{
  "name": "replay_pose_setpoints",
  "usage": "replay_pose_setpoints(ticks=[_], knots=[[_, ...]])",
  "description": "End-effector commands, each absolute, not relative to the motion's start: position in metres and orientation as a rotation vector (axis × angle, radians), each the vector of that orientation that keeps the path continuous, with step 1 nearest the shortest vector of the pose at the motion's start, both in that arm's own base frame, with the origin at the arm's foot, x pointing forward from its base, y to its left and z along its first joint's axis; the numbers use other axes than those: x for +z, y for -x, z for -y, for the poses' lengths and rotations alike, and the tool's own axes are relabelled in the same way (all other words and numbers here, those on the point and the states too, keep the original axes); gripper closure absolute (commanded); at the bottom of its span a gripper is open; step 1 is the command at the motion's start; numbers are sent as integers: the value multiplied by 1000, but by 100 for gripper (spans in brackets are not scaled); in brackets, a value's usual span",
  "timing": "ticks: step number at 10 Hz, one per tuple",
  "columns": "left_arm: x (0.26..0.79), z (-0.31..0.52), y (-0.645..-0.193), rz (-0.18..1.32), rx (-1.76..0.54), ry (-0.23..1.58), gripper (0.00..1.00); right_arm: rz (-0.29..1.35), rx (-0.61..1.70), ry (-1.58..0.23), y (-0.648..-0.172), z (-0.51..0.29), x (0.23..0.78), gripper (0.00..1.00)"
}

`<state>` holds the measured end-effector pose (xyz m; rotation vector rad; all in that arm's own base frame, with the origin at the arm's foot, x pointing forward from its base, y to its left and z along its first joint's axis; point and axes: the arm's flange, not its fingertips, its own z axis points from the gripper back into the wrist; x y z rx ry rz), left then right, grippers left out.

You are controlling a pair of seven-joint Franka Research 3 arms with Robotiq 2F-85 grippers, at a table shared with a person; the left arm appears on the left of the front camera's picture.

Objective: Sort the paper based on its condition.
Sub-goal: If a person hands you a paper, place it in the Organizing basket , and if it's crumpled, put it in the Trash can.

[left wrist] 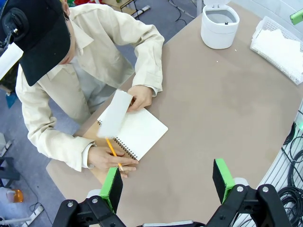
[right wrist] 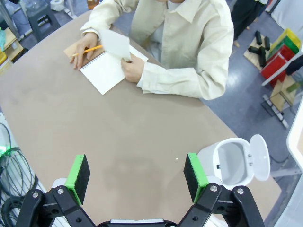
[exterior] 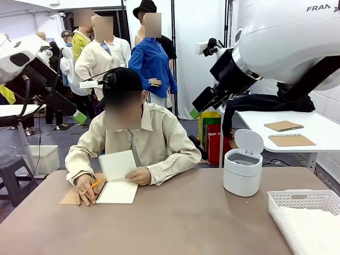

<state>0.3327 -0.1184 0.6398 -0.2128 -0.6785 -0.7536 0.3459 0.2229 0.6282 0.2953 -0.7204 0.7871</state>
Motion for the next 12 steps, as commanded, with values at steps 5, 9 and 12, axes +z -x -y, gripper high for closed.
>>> replay_pose_setpoints(ticks=[5, 9, 12], knots=[[639, 118, -333, 677, -750, 215, 0, 715, 786, -295, -346, -223, 628, 0], [639, 118, -333, 677, -750, 215, 0, 715, 786, -295, -346, -223, 628, 0], [639, 118, -333, 677, -750, 215, 0, 715, 786, -295, -346, -223, 628, 0]])
